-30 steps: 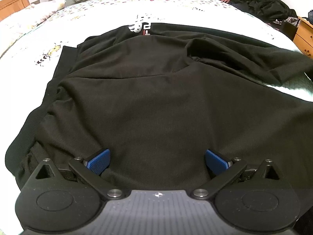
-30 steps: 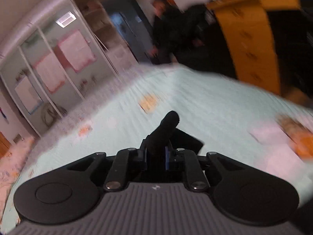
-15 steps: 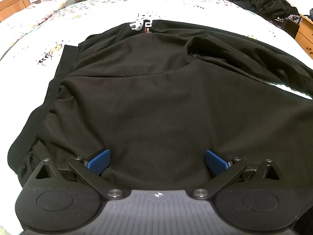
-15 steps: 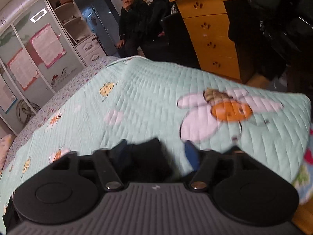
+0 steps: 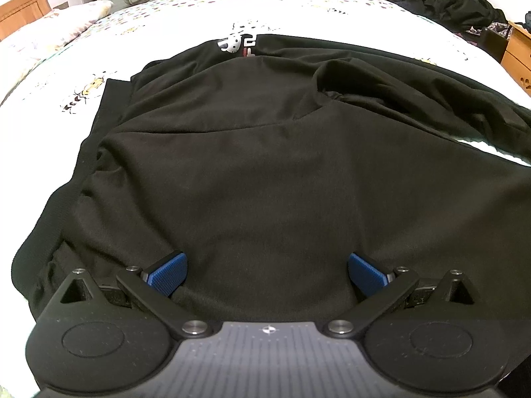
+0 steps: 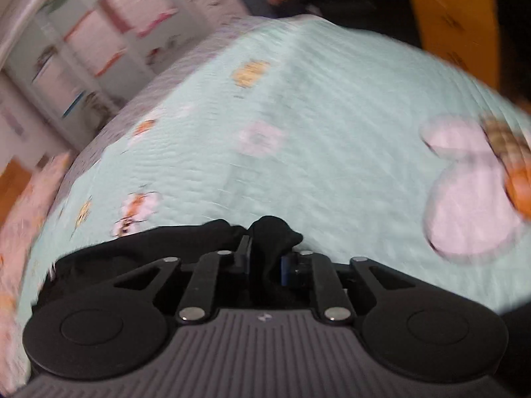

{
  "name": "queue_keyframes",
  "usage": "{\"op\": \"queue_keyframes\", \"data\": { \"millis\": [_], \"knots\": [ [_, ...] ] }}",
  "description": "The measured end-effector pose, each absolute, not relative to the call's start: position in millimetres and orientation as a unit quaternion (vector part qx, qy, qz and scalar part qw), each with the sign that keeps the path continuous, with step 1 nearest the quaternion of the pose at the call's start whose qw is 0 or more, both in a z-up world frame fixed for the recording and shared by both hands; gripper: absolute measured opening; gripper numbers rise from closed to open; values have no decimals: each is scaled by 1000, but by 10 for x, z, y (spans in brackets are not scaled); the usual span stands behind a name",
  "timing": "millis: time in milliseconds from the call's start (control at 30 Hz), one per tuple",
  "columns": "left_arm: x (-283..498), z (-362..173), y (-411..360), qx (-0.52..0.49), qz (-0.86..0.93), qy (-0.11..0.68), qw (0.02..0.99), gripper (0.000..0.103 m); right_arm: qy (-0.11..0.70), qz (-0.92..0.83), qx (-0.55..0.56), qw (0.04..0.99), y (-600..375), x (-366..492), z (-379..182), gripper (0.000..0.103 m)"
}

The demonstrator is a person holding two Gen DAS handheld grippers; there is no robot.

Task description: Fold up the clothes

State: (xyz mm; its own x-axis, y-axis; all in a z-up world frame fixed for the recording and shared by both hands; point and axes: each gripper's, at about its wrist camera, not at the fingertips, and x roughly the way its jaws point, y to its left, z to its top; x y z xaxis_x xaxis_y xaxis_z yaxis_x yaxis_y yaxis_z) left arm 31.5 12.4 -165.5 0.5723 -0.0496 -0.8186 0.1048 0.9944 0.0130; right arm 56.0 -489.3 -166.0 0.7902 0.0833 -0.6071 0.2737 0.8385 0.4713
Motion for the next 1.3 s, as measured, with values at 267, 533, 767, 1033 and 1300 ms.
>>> {"op": "queue_keyframes", "data": {
  "millis": [267,533,767,1033,1300],
  "knots": [
    [335,-1655,103,29,-38,461,886,103,117,-68,133,982,-4982,833,-572,15],
    [331,-1660,107,29,-41,460,887,103,248,-198,230,920,-5438,974,-1304,60],
    [338,-1668,103,30,-40,459,887,103,277,-159,162,934,-5056,811,-1547,60],
    [341,-1670,71,32,-33,459,887,103,295,-146,115,937,-4924,878,-1621,59],
    [333,-1669,54,32,-29,459,888,103,324,-131,76,934,-4798,1044,-1730,56]
  ]
}}
